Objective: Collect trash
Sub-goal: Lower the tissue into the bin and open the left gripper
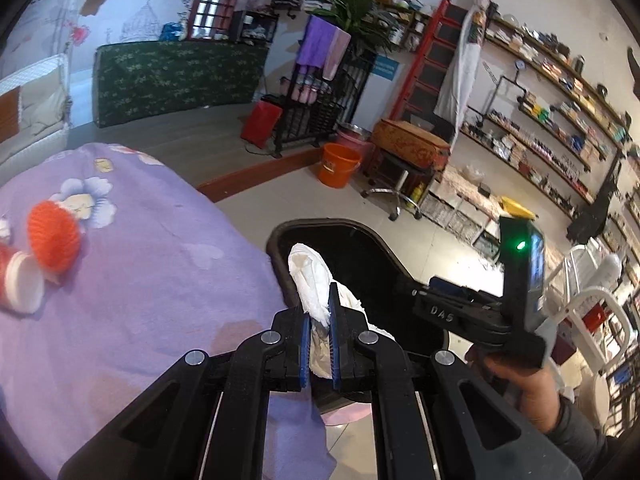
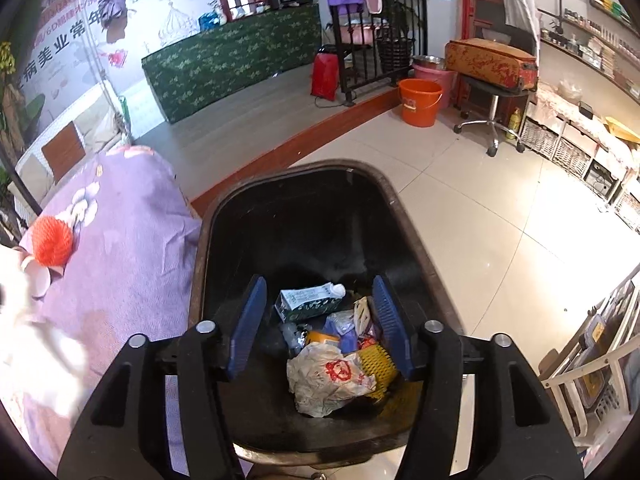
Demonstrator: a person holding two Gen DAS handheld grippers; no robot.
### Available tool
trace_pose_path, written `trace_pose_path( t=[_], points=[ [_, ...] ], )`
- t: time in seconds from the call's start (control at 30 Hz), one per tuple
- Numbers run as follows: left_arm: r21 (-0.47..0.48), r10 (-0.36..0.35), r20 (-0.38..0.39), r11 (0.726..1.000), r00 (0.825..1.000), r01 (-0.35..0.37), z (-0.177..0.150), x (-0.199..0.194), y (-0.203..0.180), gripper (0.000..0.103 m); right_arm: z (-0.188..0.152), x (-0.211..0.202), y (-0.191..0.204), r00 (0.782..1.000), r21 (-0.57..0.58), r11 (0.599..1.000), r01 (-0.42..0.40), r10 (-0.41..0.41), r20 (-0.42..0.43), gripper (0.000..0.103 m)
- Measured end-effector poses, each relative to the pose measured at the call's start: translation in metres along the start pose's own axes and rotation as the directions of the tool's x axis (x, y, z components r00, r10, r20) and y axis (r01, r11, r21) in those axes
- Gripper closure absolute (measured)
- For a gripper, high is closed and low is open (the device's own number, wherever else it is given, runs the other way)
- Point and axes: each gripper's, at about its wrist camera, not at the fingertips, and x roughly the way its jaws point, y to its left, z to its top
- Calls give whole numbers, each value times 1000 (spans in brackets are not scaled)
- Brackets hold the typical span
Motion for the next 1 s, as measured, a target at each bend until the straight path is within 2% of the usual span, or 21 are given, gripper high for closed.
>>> trace_pose_path(
  t=[0.07, 0.37, 0.63, 0.7, 0.77, 0.8, 0.83, 0.9, 0.97, 1.0],
  points=[
    [9, -30, -34, 1000, 999, 30, 1, 16, -7, 95, 2, -7, -4, 1000, 8, 1000, 4, -4, 16, 43],
    [37, -68, -149, 997, 987, 74, 4, 73, -31, 95, 7, -34, -30, 997, 48, 998, 28, -31, 74, 39],
    [104, -47, -226, 992, 973, 72, -12, 99, -50, 95, 12, -40, -48, 995, 82, 996, 47, -54, 89, 39],
    [120, -52, -239, 989, 970, 82, -14, 101, -52, 92, 11, -39, -51, 994, 87, 995, 53, -61, 88, 39],
    [128, -53, -254, 988, 966, 87, -17, 102, -54, 72, 12, -39, -53, 994, 88, 994, 59, -66, 89, 39],
    [130, -50, -255, 988, 966, 86, -17, 101, -52, 49, 13, -39, -54, 994, 88, 994, 62, -70, 90, 39],
    [129, -55, -247, 988, 967, 89, -17, 100, -51, 32, 13, -39, -55, 993, 89, 994, 64, -72, 91, 39],
    [127, -75, -232, 986, 970, 107, -20, 93, -50, 25, 15, -40, -57, 992, 93, 993, 67, -76, 96, 39],
    [142, -60, -230, 985, 971, 94, -21, 94, -52, 9, 15, -40, -60, 992, 99, 992, 73, -83, 96, 39],
    [146, -51, -223, 986, 974, 85, -21, 92, -53, 8, 16, -39, -62, 992, 103, 992, 77, -87, 92, 39]
  ],
)
